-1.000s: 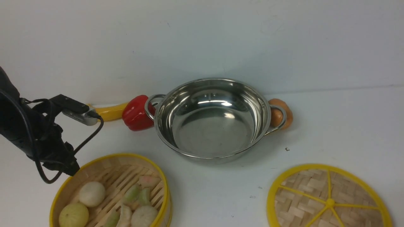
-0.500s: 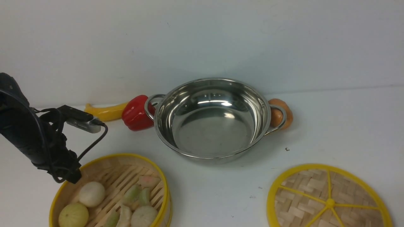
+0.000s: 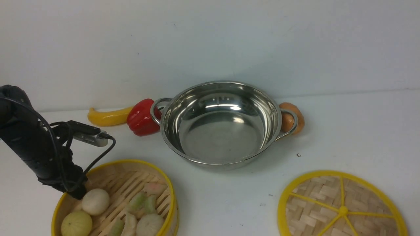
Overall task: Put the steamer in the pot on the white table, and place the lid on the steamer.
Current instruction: 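Grasp the rim of the steamer basket holding the buns with the left gripper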
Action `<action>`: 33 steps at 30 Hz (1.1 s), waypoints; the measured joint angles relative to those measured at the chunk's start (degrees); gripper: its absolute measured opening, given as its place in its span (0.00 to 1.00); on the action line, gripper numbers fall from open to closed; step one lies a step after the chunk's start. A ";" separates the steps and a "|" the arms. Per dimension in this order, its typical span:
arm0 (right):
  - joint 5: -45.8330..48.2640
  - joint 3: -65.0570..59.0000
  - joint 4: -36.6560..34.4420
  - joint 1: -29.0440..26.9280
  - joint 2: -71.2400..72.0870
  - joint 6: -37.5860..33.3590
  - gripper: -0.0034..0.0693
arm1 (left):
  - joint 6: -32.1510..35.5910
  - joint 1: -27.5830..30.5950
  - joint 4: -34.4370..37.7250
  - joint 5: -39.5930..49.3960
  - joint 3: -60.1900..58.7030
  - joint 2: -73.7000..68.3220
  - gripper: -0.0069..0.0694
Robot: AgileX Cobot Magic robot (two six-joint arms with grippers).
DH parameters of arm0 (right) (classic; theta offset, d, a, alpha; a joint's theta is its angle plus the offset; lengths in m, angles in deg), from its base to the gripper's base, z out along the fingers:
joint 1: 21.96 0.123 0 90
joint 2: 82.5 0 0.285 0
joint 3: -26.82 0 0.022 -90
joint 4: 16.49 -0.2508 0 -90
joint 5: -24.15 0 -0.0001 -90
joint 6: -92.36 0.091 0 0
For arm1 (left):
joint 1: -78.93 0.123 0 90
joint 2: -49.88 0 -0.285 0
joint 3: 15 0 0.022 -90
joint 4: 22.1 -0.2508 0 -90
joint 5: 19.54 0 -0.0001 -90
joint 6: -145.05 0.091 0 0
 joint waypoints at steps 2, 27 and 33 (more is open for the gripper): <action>0.00 0.00 0.00 0.00 0.00 0.00 0.38 | -0.76 0.00 -0.46 0.00 0.00 -0.65 0.41; 0.00 0.00 0.00 0.00 0.00 0.00 0.38 | -2.53 0.00 3.41 9.21 12.55 1.70 0.13; 0.00 0.00 0.00 0.00 0.00 0.00 0.38 | -7.42 -0.31 6.41 13.15 22.11 1.76 0.13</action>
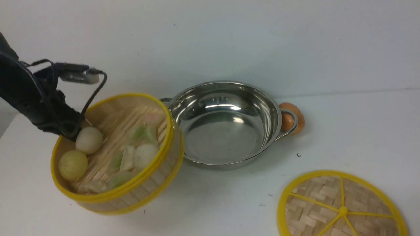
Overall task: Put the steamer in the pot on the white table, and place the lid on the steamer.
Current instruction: 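Grasp the rim of the steamer basket holding the buns with the left gripper, then place the bamboo steamer basket with dumplings into the steel pot with the left gripper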
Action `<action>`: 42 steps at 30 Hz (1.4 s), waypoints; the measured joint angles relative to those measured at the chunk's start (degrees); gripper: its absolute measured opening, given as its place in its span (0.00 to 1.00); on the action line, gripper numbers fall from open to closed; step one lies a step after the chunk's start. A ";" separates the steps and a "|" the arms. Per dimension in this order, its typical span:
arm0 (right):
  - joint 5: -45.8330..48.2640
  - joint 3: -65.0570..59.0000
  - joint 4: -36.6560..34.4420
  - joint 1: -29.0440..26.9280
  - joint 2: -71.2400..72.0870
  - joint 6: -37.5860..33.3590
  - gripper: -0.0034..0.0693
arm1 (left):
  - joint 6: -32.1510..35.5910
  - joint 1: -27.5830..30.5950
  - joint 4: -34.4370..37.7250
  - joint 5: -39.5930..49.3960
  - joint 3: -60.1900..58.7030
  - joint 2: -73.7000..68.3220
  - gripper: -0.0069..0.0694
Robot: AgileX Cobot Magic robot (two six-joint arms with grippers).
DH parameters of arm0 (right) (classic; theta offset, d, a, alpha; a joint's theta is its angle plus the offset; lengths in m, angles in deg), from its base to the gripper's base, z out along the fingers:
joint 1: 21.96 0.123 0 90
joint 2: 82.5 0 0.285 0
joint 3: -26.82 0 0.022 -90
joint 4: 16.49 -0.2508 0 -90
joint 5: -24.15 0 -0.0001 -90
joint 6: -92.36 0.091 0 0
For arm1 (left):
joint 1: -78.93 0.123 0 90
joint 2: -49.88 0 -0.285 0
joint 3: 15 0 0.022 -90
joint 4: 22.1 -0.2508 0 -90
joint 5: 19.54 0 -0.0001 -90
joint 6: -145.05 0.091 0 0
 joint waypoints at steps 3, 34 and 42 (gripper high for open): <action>0.00 0.00 0.00 0.00 0.00 0.00 0.38 | -7.22 -1.54 -0.84 0.13 5.54 0.00 0.13; 0.00 0.00 0.00 0.00 0.00 0.00 0.38 | -47.79 -22.16 -1.71 2.46 37.28 -23.98 0.13; 0.00 0.00 0.00 0.00 0.00 0.00 0.38 | -48.67 -22.21 -6.77 2.46 37.34 -26.77 0.13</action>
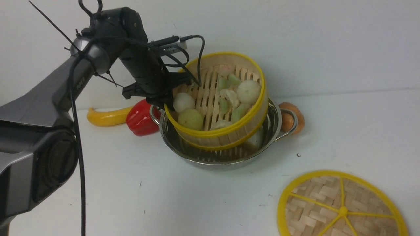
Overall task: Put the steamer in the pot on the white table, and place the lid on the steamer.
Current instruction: 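Place the bamboo steamer basket with dumplings into the steel pot with the left gripper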
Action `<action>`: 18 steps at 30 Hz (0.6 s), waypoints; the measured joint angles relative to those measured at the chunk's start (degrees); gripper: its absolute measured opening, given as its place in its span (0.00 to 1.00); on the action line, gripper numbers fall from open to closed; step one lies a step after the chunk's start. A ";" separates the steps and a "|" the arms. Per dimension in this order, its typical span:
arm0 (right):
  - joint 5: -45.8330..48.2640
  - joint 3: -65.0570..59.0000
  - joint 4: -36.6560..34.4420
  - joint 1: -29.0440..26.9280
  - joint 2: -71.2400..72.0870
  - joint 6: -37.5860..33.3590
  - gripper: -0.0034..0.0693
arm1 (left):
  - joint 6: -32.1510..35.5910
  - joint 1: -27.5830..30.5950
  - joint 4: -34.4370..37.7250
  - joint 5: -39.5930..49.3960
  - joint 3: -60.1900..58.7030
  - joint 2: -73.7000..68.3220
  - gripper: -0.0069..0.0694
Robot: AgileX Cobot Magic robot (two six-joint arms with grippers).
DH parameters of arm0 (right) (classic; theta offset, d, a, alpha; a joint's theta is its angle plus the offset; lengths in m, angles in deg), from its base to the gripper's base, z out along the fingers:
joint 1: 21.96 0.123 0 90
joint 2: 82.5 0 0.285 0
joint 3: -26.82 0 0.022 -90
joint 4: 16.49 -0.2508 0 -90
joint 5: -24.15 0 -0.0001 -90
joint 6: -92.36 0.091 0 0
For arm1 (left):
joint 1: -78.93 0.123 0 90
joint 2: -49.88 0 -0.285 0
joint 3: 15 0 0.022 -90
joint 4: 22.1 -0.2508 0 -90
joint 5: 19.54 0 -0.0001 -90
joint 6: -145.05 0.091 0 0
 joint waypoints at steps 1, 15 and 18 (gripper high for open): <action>0.00 0.00 0.00 0.00 0.00 0.00 0.38 | 0.00 0.00 -0.70 0.00 0.00 -0.25 0.13; 0.00 0.00 0.00 0.00 0.00 0.00 0.38 | 2.57 0.00 -2.11 0.00 0.06 -0.48 0.13; 0.00 0.00 0.00 0.00 0.00 0.00 0.38 | 3.07 0.00 -2.24 -0.05 0.06 -1.31 0.13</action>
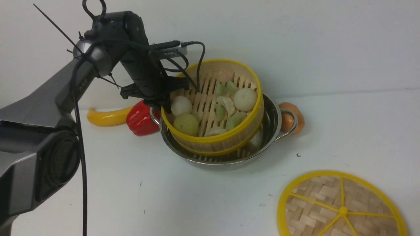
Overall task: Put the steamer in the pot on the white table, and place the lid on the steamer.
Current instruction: 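Place the bamboo steamer basket with dumplings into the steel pot with the left gripper, then move the gripper down to the bamboo steamer lid and grasp its center knob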
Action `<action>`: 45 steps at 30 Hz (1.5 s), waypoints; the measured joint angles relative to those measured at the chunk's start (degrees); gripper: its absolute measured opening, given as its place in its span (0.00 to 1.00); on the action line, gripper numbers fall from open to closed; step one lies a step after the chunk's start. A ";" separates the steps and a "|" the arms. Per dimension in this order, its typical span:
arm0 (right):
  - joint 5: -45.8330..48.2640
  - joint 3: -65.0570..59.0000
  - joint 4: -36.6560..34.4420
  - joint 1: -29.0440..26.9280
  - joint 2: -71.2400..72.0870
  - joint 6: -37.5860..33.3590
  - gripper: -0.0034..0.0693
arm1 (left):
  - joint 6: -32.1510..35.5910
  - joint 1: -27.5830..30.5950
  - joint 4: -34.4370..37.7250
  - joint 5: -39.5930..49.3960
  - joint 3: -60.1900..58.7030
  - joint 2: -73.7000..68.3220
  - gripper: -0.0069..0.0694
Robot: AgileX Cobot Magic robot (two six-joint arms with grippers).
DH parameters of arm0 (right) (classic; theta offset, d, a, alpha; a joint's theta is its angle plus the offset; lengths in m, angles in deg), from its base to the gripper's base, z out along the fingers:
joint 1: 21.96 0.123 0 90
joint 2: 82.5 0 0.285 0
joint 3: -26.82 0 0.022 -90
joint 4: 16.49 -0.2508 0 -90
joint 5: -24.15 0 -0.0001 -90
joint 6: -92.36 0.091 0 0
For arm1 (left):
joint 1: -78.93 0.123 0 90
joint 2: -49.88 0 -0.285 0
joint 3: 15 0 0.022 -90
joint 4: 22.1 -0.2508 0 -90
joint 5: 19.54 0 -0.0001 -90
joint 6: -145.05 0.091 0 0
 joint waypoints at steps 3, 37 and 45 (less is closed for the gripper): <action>0.00 0.00 0.00 0.00 0.00 0.00 0.38 | 1.40 -0.29 -0.07 -0.07 0.00 -1.47 0.13; 0.00 0.00 0.00 0.00 0.00 0.00 0.38 | 9.94 -2.02 3.87 -0.38 11.79 4.49 0.81; 0.00 0.00 0.00 0.00 0.00 0.00 0.38 | 10.16 -2.02 4.51 -0.82 19.48 18.22 0.74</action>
